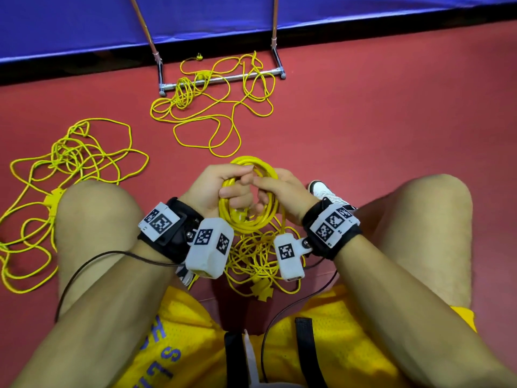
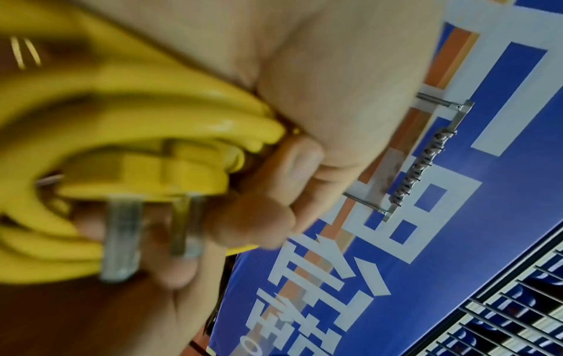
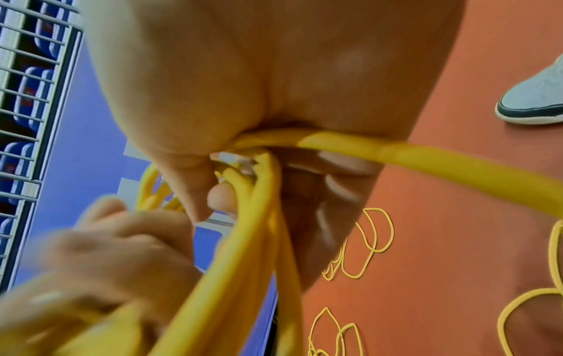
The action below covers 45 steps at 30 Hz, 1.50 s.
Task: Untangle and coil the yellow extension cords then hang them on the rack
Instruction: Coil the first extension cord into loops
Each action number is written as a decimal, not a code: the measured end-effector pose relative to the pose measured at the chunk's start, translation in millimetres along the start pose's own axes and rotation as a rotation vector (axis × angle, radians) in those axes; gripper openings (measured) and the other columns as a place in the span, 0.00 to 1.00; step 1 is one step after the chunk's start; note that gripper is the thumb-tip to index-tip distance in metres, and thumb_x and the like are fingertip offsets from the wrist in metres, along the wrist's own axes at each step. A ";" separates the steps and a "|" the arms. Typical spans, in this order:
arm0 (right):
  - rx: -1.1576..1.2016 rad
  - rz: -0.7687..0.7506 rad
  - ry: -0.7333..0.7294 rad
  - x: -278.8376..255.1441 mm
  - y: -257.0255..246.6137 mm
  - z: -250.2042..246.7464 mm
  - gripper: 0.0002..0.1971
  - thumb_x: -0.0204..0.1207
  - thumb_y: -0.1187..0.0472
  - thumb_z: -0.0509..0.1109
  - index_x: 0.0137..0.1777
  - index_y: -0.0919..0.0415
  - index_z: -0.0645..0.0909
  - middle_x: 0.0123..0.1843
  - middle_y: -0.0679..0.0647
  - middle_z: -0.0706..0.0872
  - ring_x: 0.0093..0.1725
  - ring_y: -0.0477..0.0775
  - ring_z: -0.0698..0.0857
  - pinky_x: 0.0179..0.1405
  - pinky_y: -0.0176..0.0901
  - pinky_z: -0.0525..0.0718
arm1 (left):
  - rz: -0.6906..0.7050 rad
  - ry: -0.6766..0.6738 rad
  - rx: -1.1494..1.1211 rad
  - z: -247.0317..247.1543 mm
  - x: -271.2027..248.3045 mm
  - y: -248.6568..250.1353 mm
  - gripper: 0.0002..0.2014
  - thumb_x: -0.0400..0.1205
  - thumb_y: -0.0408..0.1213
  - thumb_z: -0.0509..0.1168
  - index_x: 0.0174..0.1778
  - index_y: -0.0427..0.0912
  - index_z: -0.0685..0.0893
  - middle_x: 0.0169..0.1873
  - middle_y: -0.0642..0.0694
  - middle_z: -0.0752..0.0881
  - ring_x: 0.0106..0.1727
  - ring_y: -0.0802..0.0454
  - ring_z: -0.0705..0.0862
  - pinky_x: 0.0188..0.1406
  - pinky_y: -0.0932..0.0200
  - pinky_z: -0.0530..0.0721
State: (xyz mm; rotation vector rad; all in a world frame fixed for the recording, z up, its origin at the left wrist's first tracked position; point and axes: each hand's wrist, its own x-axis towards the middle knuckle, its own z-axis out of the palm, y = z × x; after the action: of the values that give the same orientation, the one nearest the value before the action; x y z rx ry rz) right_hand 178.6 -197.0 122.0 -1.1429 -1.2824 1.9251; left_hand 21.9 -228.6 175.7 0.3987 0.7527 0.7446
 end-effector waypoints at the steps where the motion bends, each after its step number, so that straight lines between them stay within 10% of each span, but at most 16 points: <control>1: -0.016 -0.031 0.021 0.2 -1.0 -1.5 0.16 0.85 0.63 0.64 0.60 0.80 0.75 0.20 0.51 0.73 0.19 0.53 0.79 0.23 0.44 0.77 | 0.023 0.090 -0.009 0.3 1.8 1.6 0.13 0.80 0.39 0.61 0.29 0.42 0.75 0.10 0.53 0.64 0.16 0.55 0.69 0.36 0.57 0.87; 6: -0.012 -0.118 0.083 -0.4 -7.6 -4.3 0.05 0.87 0.63 0.62 0.55 0.66 0.74 0.19 0.46 0.65 0.15 0.50 0.71 0.18 0.41 0.78 | 0.196 0.380 0.150 -6.3 14.4 -0.9 0.08 0.84 0.31 0.65 0.38 0.40 0.78 0.17 0.51 0.72 0.20 0.55 0.77 0.35 0.53 0.87; 10: -0.137 -0.101 0.075 0.4 -2.9 -1.1 0.18 0.86 0.59 0.65 0.55 0.80 0.75 0.17 0.45 0.66 0.14 0.49 0.72 0.26 0.56 0.79 | 0.171 0.447 0.209 -6.1 15.7 -6.0 0.10 0.84 0.35 0.68 0.38 0.41 0.78 0.16 0.52 0.61 0.17 0.56 0.66 0.29 0.56 0.86; 18: -0.199 -0.082 0.131 3.4 2.1 -11.3 0.17 0.80 0.48 0.72 0.40 0.62 0.78 0.27 0.55 0.84 0.25 0.55 0.84 0.30 0.46 0.80 | 0.104 0.376 0.057 -8.3 10.2 5.6 0.18 0.85 0.44 0.63 0.29 0.46 0.70 0.12 0.55 0.60 0.13 0.58 0.62 0.24 0.62 0.80; 22: -0.453 -0.002 0.181 5.4 8.6 -20.6 0.29 0.81 0.35 0.62 0.28 0.58 0.74 0.18 0.53 0.77 0.24 0.56 0.81 0.34 0.46 0.79 | 0.092 0.341 -0.098 -20.2 8.9 15.9 0.23 0.86 0.48 0.59 0.23 0.46 0.73 0.10 0.55 0.61 0.12 0.58 0.62 0.23 0.65 0.78; 27: -0.202 -0.116 0.375 17.3 8.8 -30.5 0.25 0.84 0.42 0.63 0.28 0.54 0.69 0.17 0.47 0.65 0.15 0.49 0.68 0.27 0.47 0.78 | 0.038 0.112 -0.026 -21.5 0.9 19.5 0.27 0.84 0.55 0.56 0.20 0.46 0.76 0.08 0.55 0.63 0.11 0.59 0.64 0.23 0.63 0.78; 31: -0.268 -0.046 0.300 19.7 26.7 -22.9 0.23 0.87 0.52 0.62 0.28 0.58 0.72 0.20 0.53 0.72 0.17 0.51 0.72 0.20 0.39 0.74 | 0.149 0.071 -0.209 -19.9 3.7 18.9 0.32 0.86 0.61 0.50 0.21 0.45 0.77 0.09 0.55 0.64 0.11 0.59 0.65 0.23 0.64 0.79; 39: -0.903 0.300 -0.035 19.1 72.8 -29.2 0.16 0.82 0.57 0.64 0.32 0.58 0.79 0.32 0.54 0.85 0.35 0.55 0.82 0.37 0.46 0.82 | 0.467 0.173 -0.469 -42.3 0.7 31.7 0.31 0.90 0.54 0.47 0.24 0.43 0.77 0.11 0.54 0.66 0.13 0.58 0.66 0.26 0.65 0.79; 45: -0.611 0.281 0.142 21.6 58.0 -22.0 0.14 0.81 0.50 0.69 0.41 0.60 0.74 0.32 0.52 0.78 0.31 0.55 0.78 0.37 0.52 0.79 | 0.612 0.447 -0.501 -48.1 4.3 39.1 0.28 0.90 0.58 0.46 0.31 0.44 0.73 0.15 0.54 0.64 0.16 0.55 0.65 0.30 0.62 0.79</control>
State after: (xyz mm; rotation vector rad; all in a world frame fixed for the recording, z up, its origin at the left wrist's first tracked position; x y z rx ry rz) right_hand 188.0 -192.4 57.1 -1.8056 -1.7670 1.6289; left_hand -29.4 -195.7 163.5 -0.0123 0.8303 1.5932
